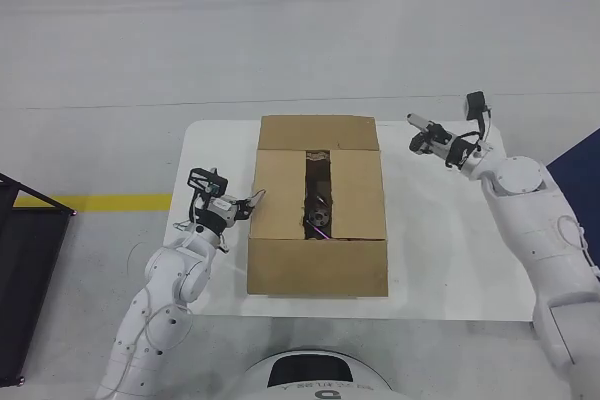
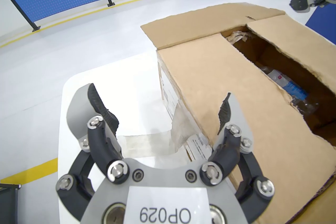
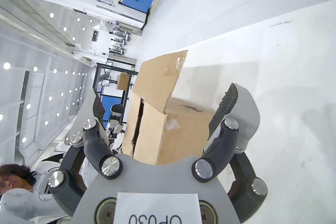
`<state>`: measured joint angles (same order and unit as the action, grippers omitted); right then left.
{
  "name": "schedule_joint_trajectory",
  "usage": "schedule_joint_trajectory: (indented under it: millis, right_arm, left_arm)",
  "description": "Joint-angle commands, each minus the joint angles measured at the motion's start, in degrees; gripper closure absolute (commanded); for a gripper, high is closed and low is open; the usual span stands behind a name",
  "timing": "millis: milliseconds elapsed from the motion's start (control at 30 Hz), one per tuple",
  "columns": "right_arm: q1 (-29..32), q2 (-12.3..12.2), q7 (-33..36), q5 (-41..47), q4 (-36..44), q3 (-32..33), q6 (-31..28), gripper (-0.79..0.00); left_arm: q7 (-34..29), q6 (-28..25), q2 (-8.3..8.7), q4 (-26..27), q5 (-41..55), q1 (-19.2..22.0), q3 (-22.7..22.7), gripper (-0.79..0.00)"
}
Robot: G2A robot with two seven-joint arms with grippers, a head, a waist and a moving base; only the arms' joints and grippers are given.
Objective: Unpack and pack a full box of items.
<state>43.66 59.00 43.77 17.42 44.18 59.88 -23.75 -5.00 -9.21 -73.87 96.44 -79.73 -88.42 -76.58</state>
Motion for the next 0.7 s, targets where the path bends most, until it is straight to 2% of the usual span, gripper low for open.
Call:
schedule_joint_trajectory:
  millis: [0, 167, 333, 533, 667]
  right_arm:
    - [-1.5, 1.45, 0.38, 0.73, -1.55, -2.55, 1.03, -0.785]
    - [-5.22, 4.92, 7.63, 10.7, -7.66, -5.19, -1.39, -0.785]
    - [-8.87, 7.4, 11.93, 13.79, -13.55, -6.92, -3.49, -0.785]
    - [-10.63, 9.14, 19.45, 20.82, -18.04, -5.93, -7.57, -0.785]
    - [-11.6, 9.85, 22.42, 22.45, -19.75, -5.5, -10.15, -0.785]
  left_arm:
    - [0.01, 0.12, -0.01, 0.14, -0.1, 0.04, 0.29, -0.785]
    - [0.34, 0.49, 0.05, -0.08, 0.64, -0.13, -0.18, -0.785]
    - [1.06, 0.69, 0.25, -0.94, 2.9, -0.7, -2.29, -0.785]
    - [2.49, 0.84, 0.43, -1.38, 4.79, -1.54, -4.09, -0.785]
    - [3.04, 0.79, 0.5, -1.19, 5.33, -1.92, -4.52, -0.785]
